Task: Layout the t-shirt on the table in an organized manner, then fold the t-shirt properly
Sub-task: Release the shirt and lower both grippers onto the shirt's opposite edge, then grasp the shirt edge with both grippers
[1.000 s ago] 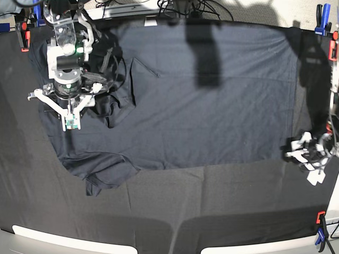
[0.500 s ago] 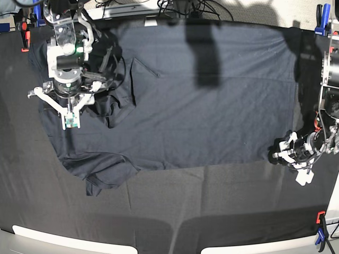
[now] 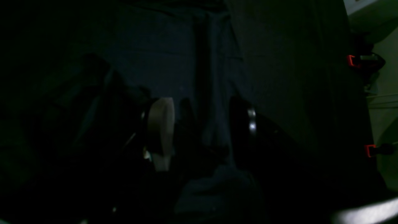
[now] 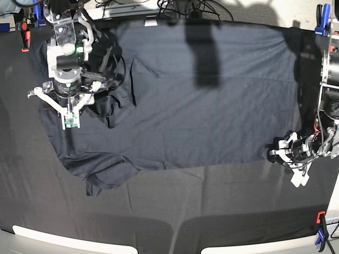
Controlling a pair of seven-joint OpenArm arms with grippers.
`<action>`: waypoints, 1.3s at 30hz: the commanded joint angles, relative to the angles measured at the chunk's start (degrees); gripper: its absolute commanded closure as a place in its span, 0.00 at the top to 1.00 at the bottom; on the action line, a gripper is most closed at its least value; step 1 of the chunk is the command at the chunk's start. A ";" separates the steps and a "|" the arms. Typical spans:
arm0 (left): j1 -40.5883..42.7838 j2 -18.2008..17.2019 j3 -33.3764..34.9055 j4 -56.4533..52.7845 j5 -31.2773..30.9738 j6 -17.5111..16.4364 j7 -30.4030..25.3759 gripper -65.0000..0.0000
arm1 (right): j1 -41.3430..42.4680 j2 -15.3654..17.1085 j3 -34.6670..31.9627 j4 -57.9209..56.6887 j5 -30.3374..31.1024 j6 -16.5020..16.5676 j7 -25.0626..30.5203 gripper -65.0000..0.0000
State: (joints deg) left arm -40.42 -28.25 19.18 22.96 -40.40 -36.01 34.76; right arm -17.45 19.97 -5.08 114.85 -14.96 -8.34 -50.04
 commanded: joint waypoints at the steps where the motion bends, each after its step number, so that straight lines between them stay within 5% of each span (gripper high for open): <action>1: -1.46 -0.52 -0.07 1.03 -0.13 -0.07 -0.07 0.30 | 0.46 0.50 0.35 0.98 -1.29 0.09 1.16 0.43; 6: -1.46 -0.48 -0.07 1.27 -0.15 -0.04 -2.27 0.00 | 0.90 0.52 0.37 0.46 -0.31 0.09 7.19 0.43; 15: -1.49 -0.46 -0.07 1.27 -0.15 -0.04 -2.21 0.00 | 20.31 -0.61 1.05 -16.41 5.42 1.79 7.56 0.43; 24: -1.49 -0.20 -0.07 1.27 -0.15 -0.07 -2.23 0.00 | 45.77 -0.59 1.22 -48.19 17.16 12.98 6.32 0.43; 30: -1.46 0.15 -0.07 1.27 -0.15 -0.07 -2.23 0.00 | 58.84 -0.61 1.22 -72.02 17.16 18.49 6.40 0.43; 36: -1.46 0.15 -0.07 1.27 -0.15 -0.07 -2.25 0.00 | 64.30 -0.46 1.22 -84.67 17.42 20.44 9.09 0.43; 39: -1.49 0.15 -0.07 1.27 -0.15 -0.07 -2.25 0.00 | 64.26 -0.44 1.22 -84.67 20.33 24.87 8.68 0.37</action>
State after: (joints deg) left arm -40.16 -27.44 19.29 23.44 -40.03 -35.86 33.06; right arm 44.47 19.05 -4.01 29.34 5.15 15.81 -42.11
